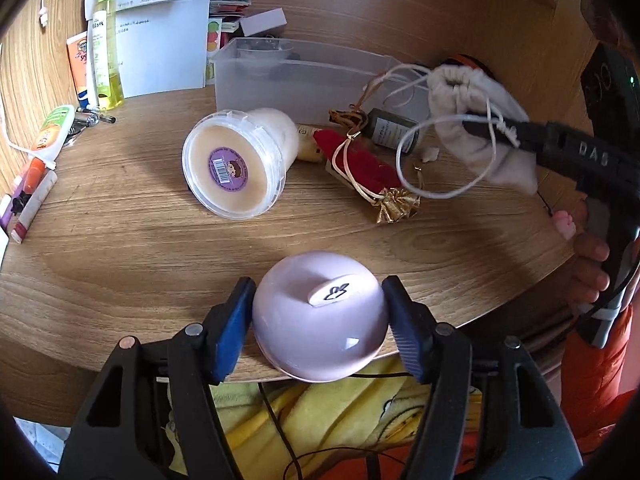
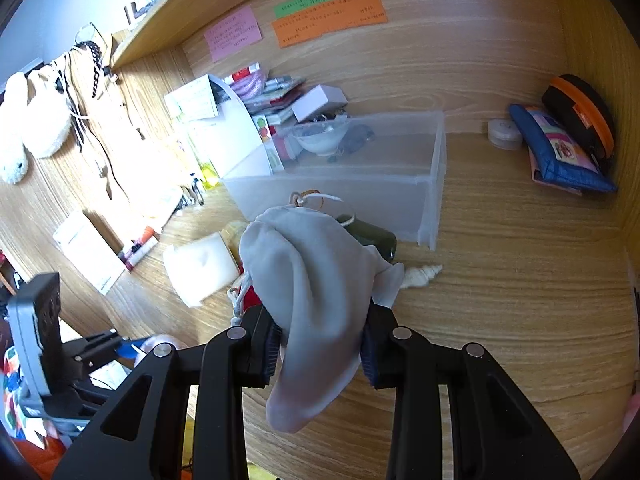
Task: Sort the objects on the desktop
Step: 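Carry the pink dome with the left tool while the right tool carries the white bag, then lower the pink dome into the bin with the left tool while the right tool releases the bag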
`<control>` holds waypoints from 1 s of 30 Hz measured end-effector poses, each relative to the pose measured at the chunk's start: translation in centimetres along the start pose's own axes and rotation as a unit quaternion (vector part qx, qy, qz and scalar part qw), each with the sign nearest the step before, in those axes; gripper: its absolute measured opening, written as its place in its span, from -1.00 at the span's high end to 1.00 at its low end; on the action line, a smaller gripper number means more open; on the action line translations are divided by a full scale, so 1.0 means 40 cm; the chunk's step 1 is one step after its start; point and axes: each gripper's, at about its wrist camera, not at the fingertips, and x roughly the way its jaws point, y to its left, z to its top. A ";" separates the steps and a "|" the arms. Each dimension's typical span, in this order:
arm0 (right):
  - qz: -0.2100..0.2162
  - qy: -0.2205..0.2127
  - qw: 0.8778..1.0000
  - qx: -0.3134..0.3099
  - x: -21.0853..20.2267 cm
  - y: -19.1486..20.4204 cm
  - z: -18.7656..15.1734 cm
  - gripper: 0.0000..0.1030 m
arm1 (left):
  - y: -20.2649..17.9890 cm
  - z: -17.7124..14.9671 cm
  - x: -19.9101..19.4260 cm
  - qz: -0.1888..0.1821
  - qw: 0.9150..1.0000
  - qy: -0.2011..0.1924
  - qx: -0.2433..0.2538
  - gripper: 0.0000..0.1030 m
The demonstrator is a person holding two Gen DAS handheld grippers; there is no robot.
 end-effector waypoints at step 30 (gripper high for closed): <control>0.003 -0.064 0.997 -0.030 0.009 0.000 0.258 0.42 | 0.071 0.390 -0.110 -0.041 0.995 -0.087 -0.002 -0.24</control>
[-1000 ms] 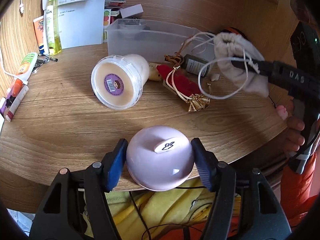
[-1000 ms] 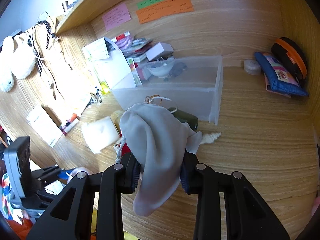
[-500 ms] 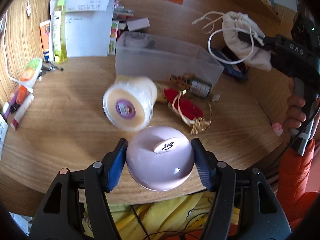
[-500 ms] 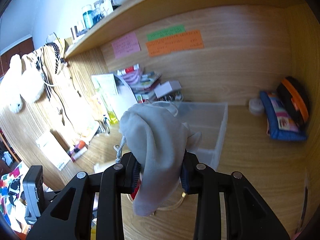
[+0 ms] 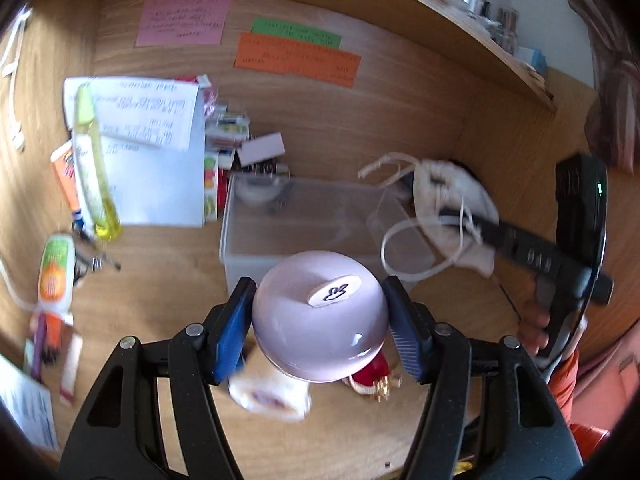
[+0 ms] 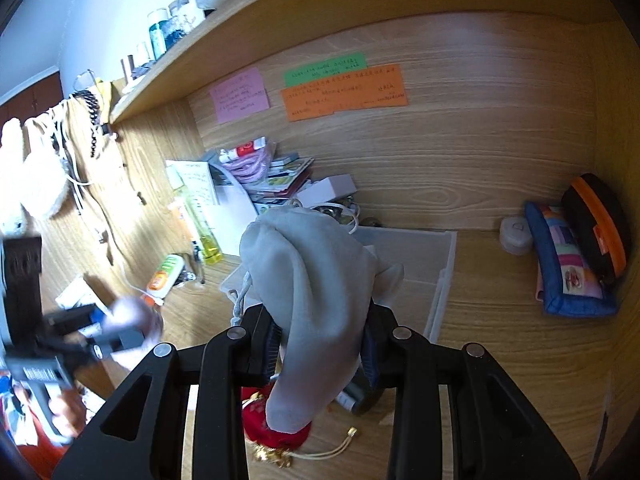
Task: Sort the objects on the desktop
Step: 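Lower the pink dome into the bin with the left tool while the right tool releases the bag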
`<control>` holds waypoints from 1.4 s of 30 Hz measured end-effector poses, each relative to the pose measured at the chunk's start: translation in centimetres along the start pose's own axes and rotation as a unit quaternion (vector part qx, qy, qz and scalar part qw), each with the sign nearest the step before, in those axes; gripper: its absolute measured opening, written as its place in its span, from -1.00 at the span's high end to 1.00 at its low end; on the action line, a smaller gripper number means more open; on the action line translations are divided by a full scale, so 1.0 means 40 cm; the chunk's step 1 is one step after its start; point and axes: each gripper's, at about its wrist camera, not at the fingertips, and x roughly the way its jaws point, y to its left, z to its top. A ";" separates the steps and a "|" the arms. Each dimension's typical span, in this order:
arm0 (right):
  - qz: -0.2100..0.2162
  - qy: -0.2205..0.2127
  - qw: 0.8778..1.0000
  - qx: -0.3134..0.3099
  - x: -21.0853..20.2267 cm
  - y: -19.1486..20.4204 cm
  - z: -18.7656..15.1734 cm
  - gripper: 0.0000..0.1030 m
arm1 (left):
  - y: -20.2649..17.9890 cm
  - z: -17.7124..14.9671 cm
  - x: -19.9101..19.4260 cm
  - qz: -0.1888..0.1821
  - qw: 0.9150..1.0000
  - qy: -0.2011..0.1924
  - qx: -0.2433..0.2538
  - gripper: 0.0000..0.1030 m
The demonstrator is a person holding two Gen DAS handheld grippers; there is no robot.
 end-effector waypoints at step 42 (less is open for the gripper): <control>-0.093 0.161 0.978 -0.093 0.384 -0.134 0.024 0.41 | 0.079 0.182 0.617 0.113 0.969 0.202 0.083 -0.24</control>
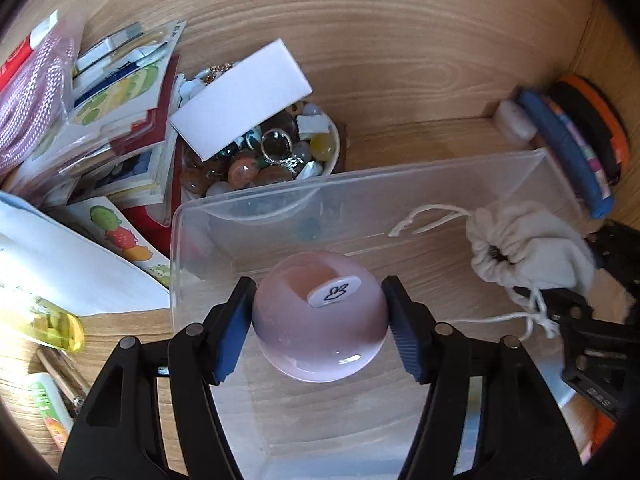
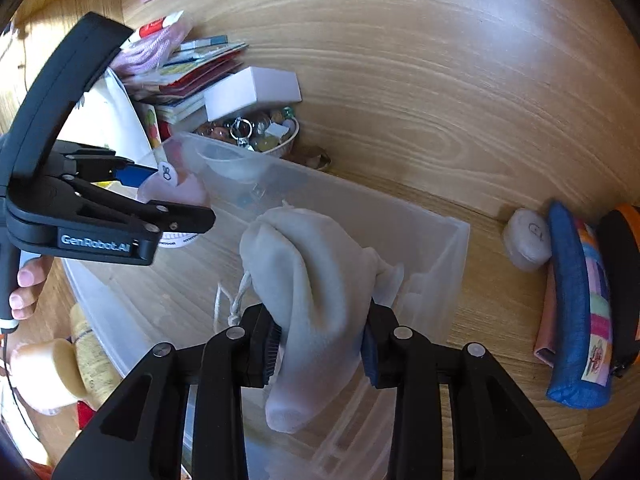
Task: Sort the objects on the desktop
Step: 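Lower the pink dome into the bin with the left tool while the right tool releases the bag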
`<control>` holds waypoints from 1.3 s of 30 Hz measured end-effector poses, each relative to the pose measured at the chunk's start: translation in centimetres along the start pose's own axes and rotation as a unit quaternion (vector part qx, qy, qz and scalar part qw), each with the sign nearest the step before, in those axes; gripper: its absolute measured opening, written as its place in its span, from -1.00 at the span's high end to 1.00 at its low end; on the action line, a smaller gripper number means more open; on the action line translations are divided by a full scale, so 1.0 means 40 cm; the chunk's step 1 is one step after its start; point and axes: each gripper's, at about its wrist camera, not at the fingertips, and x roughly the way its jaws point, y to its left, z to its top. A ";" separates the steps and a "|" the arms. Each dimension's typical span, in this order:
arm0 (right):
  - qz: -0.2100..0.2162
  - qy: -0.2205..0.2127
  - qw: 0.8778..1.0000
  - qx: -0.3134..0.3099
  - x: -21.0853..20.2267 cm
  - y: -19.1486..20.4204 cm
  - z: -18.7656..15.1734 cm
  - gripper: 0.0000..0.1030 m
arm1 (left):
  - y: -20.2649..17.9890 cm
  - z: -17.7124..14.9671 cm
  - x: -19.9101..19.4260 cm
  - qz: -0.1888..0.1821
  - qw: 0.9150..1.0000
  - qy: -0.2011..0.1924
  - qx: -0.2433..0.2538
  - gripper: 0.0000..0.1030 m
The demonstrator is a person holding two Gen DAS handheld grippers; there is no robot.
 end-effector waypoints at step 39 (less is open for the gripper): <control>0.005 -0.062 0.998 0.014 -0.095 0.005 0.008 -0.66 | -0.031 -0.086 -0.161 0.049 0.998 -0.022 0.025 -0.67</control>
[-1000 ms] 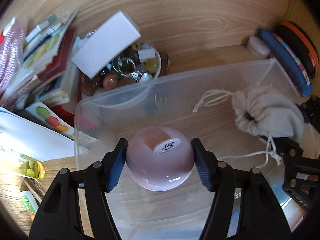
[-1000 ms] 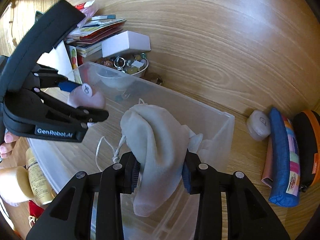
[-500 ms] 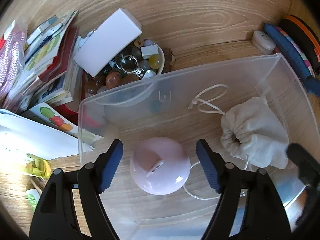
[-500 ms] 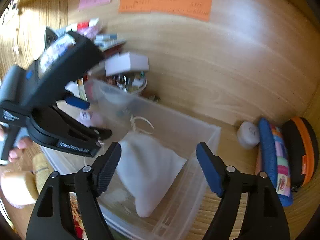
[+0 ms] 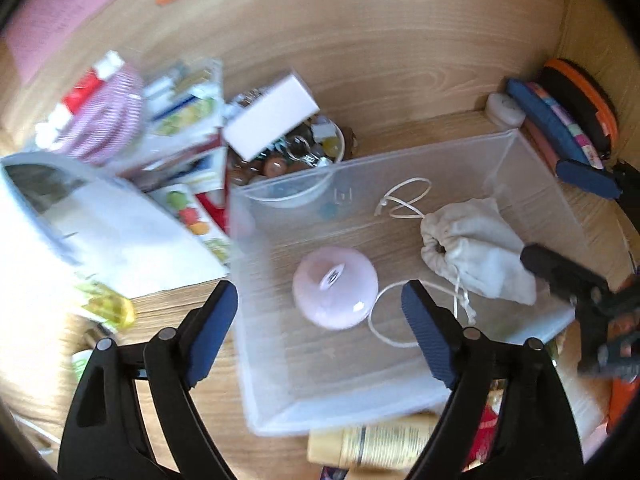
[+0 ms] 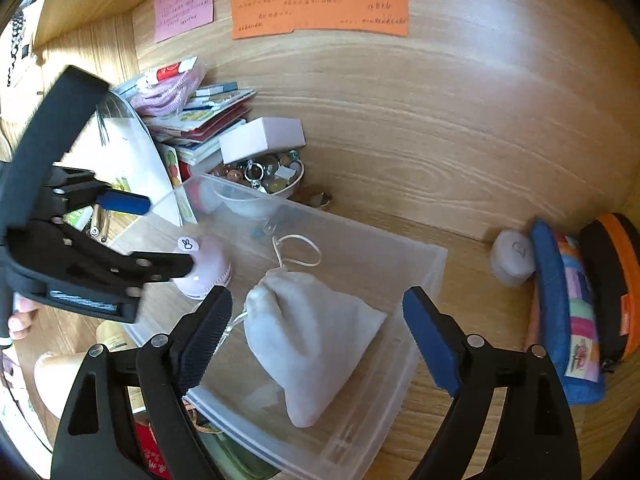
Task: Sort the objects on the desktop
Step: 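Lower the pink dome into the bin with the left tool while the right tool releases the bag, then withdraw both tools from the bin toward the items on the desk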
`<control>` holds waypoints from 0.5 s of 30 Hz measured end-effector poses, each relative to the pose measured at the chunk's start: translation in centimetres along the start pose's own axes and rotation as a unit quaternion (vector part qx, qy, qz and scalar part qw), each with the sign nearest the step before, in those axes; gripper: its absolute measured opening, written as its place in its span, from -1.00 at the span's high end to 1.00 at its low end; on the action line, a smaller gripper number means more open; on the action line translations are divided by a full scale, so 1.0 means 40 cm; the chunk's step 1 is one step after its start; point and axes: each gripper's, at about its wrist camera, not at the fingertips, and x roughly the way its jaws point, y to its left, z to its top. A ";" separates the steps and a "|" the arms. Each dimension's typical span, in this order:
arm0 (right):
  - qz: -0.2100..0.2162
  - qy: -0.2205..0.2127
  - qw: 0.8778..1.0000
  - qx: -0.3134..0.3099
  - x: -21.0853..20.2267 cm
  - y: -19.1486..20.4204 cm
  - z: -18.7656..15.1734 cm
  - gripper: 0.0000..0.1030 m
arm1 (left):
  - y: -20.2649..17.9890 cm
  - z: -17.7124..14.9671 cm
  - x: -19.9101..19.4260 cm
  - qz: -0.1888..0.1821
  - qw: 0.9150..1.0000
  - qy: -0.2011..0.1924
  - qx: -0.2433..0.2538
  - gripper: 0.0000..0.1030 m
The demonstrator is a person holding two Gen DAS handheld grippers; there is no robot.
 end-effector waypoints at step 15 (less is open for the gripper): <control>-0.008 -0.076 0.997 0.016 -0.255 0.076 -0.020 -0.86 | 0.009 -0.133 -0.236 0.011 0.996 -0.086 -0.015 -0.82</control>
